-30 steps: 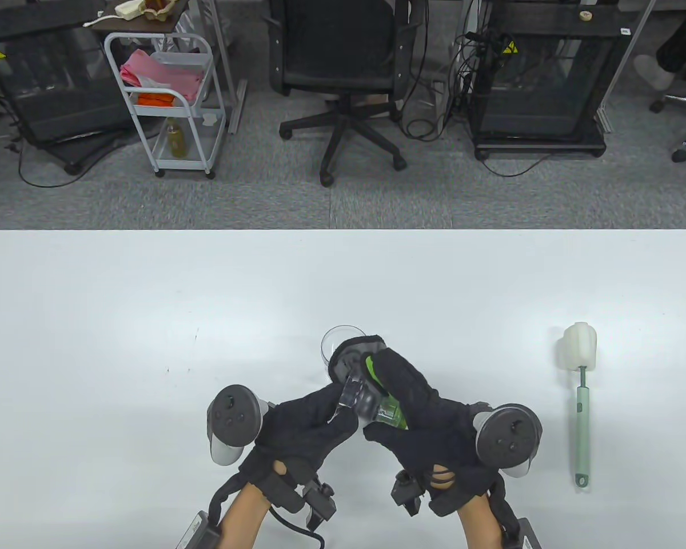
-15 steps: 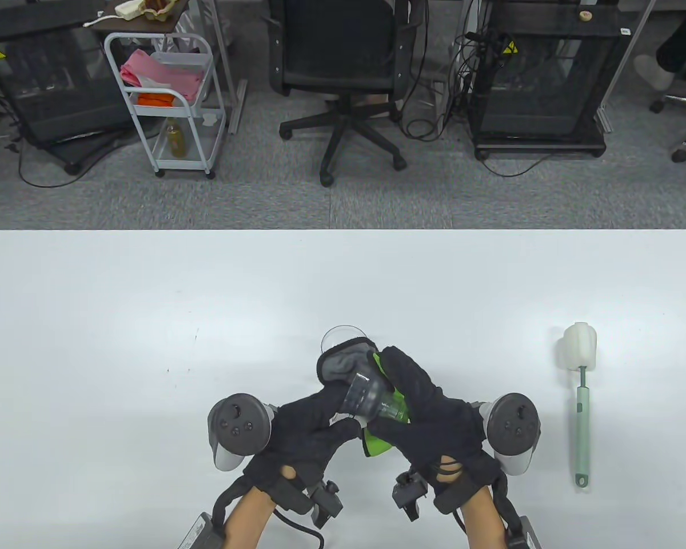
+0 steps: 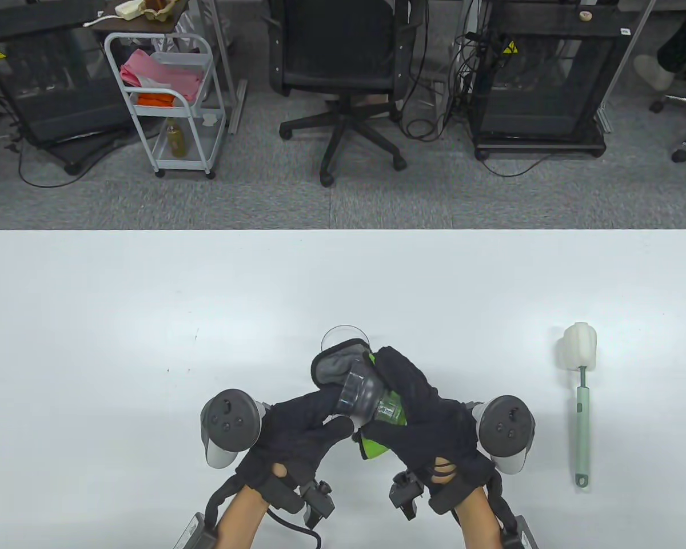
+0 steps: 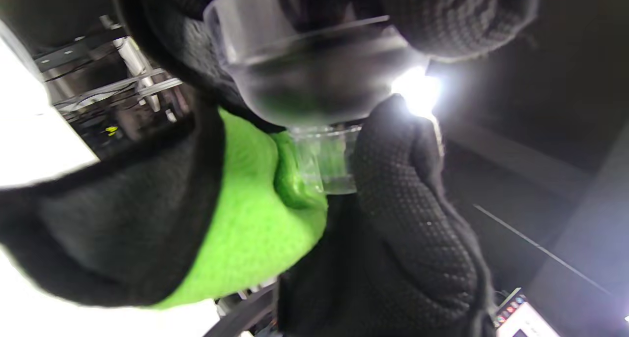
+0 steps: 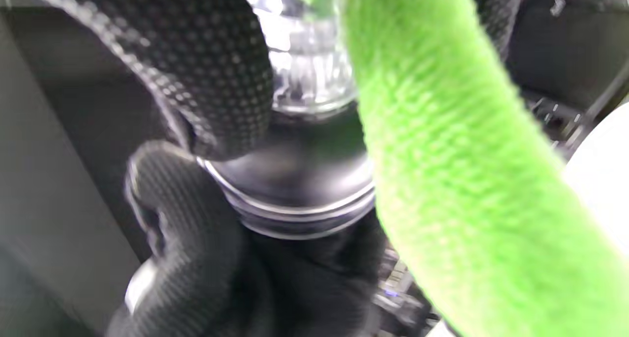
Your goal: Brush the shaker cup with the cup brush
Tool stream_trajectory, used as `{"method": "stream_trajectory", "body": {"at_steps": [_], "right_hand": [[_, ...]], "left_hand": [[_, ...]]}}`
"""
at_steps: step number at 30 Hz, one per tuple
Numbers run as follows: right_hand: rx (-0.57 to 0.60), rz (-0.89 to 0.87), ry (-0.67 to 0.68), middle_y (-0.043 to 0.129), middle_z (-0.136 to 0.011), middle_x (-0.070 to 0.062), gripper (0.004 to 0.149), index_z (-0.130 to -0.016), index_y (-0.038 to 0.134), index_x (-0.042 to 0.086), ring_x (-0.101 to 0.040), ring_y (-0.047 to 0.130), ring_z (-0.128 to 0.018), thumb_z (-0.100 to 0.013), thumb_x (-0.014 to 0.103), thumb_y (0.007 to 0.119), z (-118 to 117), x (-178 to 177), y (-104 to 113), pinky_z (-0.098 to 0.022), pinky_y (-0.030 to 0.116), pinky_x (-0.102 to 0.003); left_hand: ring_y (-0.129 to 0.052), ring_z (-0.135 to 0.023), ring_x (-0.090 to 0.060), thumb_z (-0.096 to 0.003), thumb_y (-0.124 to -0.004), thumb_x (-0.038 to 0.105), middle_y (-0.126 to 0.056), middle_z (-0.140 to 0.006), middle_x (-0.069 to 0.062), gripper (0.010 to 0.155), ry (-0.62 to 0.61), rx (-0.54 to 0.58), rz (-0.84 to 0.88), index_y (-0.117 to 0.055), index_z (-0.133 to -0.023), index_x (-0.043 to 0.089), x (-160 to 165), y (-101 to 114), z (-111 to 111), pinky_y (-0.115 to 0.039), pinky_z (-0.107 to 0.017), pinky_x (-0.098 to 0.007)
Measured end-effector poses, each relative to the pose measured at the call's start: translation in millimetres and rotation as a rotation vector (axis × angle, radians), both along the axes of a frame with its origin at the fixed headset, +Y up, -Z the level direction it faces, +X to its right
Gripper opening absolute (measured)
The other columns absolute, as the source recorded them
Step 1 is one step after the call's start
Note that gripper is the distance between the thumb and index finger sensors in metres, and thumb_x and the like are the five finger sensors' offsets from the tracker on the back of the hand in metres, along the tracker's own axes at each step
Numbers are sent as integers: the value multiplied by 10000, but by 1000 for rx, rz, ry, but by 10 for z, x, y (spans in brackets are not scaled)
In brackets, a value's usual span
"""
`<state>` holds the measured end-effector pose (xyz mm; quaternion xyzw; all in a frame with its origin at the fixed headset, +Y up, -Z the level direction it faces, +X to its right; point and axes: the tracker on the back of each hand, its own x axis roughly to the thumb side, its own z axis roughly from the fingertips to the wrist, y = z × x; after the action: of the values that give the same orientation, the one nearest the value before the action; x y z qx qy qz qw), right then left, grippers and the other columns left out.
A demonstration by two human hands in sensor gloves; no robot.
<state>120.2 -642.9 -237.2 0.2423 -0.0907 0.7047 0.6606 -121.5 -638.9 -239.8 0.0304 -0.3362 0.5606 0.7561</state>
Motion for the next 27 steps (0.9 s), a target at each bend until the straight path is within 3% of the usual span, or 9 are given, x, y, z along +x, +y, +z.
{"method": "stream_trajectory", "body": {"at_steps": [3,9,12,14,15,17,20,23,27], "right_hand": [[114,152,-43,654,-1067,-158,834,-999,629,174,-547,889,-743,-285,307,1040,59,1,116,-519,900,-463],[483,575,-154,702,-1054,-7,831,-942,704,298,-489,837,-830,-212,214,1091,291,-218,346,-570,853,-467],[459,562,-167,686,-1058,3,824,-944,695,305,-487,822,-838,-224,211,1083,273,-224,324,-573,844,-472],[319,415,-146,679,-1066,-37,734,-960,696,263,-526,808,-834,-301,283,1019,207,-145,268,-568,835,-508],[209,279,-120,698,-1057,-53,704,-951,718,244,-547,806,-823,-311,259,1010,162,-95,221,-557,828,-533],[88,212,-91,686,-1058,-104,716,-965,702,205,-575,823,-790,-318,261,1004,100,-19,144,-535,846,-541],[-24,127,-20,615,-1071,-197,774,-999,628,139,-612,832,-752,-335,285,998,64,6,84,-516,867,-538],[124,207,-58,661,-1058,-187,760,-977,673,141,-613,847,-747,-312,268,1017,114,-21,178,-506,878,-543],[402,493,-133,698,-1052,-100,763,-944,722,210,-557,833,-801,-260,229,1059,266,-161,335,-537,857,-530]], "left_hand": [[-986,-868,-149,-443,-733,524,-976,-906,131,489,-21,14,-25,-790,-910,391,-29,29,12,-584,-730,-449],[-1047,-725,-268,-472,-680,591,-1037,-796,-3,583,-67,-307,73,-840,-896,225,-80,-92,-69,-637,-674,-546],[-1040,-750,-257,-482,-691,531,-1025,-826,4,536,-60,-283,51,-834,-911,243,-93,-85,-70,-644,-678,-546],[-1000,-822,-249,-439,-749,491,-1007,-868,38,504,-33,-205,0,-847,-898,307,-77,-71,-58,-592,-712,-526],[-999,-843,-204,-422,-749,497,-1002,-876,87,495,-8,-119,-66,-842,-885,353,-64,-70,-56,-592,-723,-499],[-1001,-864,-143,-399,-741,509,-994,-881,160,485,11,-45,-94,-833,-866,415,-37,-75,-55,-605,-730,-465],[-986,-877,-147,-391,-755,497,-992,-886,154,486,-3,-20,-36,-838,-862,412,-14,-70,-47,-577,-737,-465],[-975,-887,-184,-447,-748,529,-983,-907,109,483,-39,-41,-14,-817,-898,373,-20,-63,-44,-558,-741,-482],[-1023,-798,-232,-469,-685,592,-1022,-832,55,542,-28,-224,17,-848,-886,285,-44,-90,-75,-596,-712,-521]]}}
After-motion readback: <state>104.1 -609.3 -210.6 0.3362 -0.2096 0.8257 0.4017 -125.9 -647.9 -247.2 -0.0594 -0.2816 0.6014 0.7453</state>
